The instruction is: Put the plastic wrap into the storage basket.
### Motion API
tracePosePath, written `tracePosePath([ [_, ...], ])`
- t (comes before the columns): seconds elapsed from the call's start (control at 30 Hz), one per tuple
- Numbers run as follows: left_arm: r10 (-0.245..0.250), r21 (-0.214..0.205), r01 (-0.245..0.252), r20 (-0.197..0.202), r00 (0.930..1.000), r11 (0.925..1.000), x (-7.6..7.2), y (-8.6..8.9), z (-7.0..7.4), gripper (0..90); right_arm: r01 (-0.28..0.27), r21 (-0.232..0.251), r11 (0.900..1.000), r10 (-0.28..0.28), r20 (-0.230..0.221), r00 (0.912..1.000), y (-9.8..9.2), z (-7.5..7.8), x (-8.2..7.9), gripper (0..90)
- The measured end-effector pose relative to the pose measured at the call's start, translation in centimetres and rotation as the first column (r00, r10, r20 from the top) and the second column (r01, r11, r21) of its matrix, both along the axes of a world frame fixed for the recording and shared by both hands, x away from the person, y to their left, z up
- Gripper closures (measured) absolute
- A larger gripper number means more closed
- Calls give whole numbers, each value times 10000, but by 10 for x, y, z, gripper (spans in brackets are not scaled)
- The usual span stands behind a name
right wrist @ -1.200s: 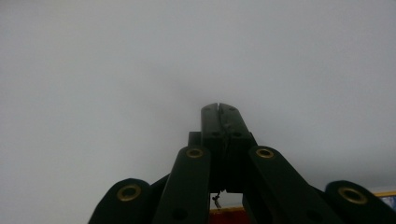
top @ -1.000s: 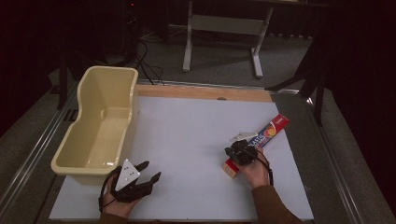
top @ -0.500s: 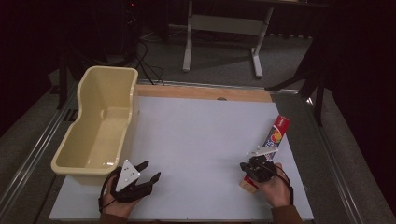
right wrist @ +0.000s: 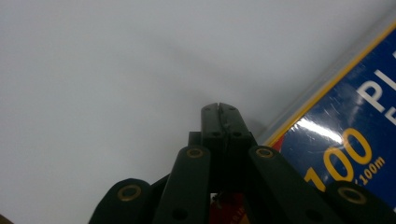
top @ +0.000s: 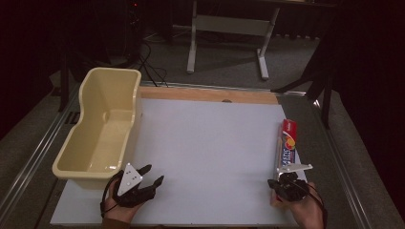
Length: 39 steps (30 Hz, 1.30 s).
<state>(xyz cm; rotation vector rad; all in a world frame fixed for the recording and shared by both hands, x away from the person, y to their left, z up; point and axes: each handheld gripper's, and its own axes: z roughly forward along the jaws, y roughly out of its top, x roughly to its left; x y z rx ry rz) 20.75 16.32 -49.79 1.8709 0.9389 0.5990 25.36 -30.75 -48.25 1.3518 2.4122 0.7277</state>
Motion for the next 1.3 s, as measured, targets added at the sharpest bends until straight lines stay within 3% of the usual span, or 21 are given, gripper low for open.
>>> tracePosePath([
  [0.1, 7, -17, -7, 6, 10000, 10000, 0, 0, 0, 426, 412, -663, 9970, -411, 30, 9992, -7, 0, -2, 898],
  [0.17, 13, -20, -13, 3, 10000, 10000, 0, 0, 0, 426, 638, -772, 9950, -642, -25, 9979, -10, -1, -2, 893],
  [0.27, 19, -35, -19, -5, 10000, 10000, 0, 0, 0, 426, 486, -95, 9988, -484, 203, 9986, -12, 0, 1, 699],
  [0.33, 21, -50, -21, -1, 10000, 10000, 0, 0, 0, 426, 514, 46, 9987, -516, 586, 9969, -13, 3, 4, 621],
  [0.4, 24, -44, -24, -3, 10000, 10000, 0, 0, 0, 426, 1058, 517, 9930, -1111, 1138, 9873, -18, 11, 12, 524],
  [0.47, 26, -56, -26, 4, 10000, 10000, 0, 0, 0, 426, 1221, 566, 9909, -1284, 1262, 9837, -20, 13, 15, 513],
  [0.53, 32, -68, -32, -2, 10000, 10000, 0, 0, 0, 426, 2029, 654, 9770, -2113, 1737, 9619, -28, 17, 25, 426],
  [0.57, 32, -68, -32, -2, 10000, 10000, 0, 0, 0, 425, 2029, 654, 9770, -2113, 1737, 9619, -28, 17, 25, 426],
  [0.6, 32, -64, -32, -7, 10000, 10000, 0, 0, 0, 426, 2433, 607, 9681, -2504, 1854, 9502, -33, 17, 31, 376],
  [0.67, 21, -73, -22, -13, 10000, 10000, 0, 0, 0, 426, 2545, 581, 9653, -2610, 1892, 9466, -34, 16, 34, 350],
  [0.7, 27, -73, -27, -7, 10000, 10000, 1, 0, 0, 425, 2827, 492, 9579, -2868, 1954, 9378, -37, 14, 37, 331],
  [0.73, 21, -77, -21, -9, 10000, 10000, 1, 0, 0, 425, 3138, 532, 9480, -3181, 1922, 9284, -40, 11, 44, 304],
  [0.77, 21, -77, -21, -9, 10000, 10000, 1, 0, 0, 425, 3138, 532, 9480, -3181, 1922, 9284, -40, 11, 44, 304],
  [0.8, 29, -72, -29, -4, 10000, 10000, 1, 0, 0, 425, 3424, 485, 9383, -3453, 1842, 9202, -42, 7, 50, 282],
  [0.87, 22, -77, -22, -13, 10000, 10000, 1, 0, 0, 425, 3497, 465, 9357, -3522, 1757, 9193, -42, 5, 52, 274],
  [0.93, 22, -58, -22, -12, 10000, 10000, 1, 0, 0, 424, 3750, 338, 9264, -3747, 1809, 9093, -42, 2, 57, 256],
  [1.13, 36, -81, -36, -11, 10000, 10000, 0, 1, 0, 424, 4706, 188, 8821, -4684, 1395, 8724, -42, 1, 74, 192],
  [1.17, 64, -131, -64, -11, 10000, 9999, 1, 1, 0, 424, 4706, 188, 8821, -4684, 1395, 8724, -42, 1, 74, 192],
  [1.2, 81, -132, -81, -2, 10000, 9999, 1, 2, 0, 424, 4921, 27, 8705, -4887, 1229, 8638, -42, -1, 78, 191],
  [1.23, 112, -156, -111, 40, 9999, 9998, 0, 2, 0, 424, 4982, -143, 8669, -4949, 940, 8638, -41, -4, 82, 250],
  [1.3, 116, -174, -115, 43, 9999, 9998, 0, 2, 1, 425, 4895, -107, 8719, -4871, 817, 8695, -41, -4, 83, 261],
])
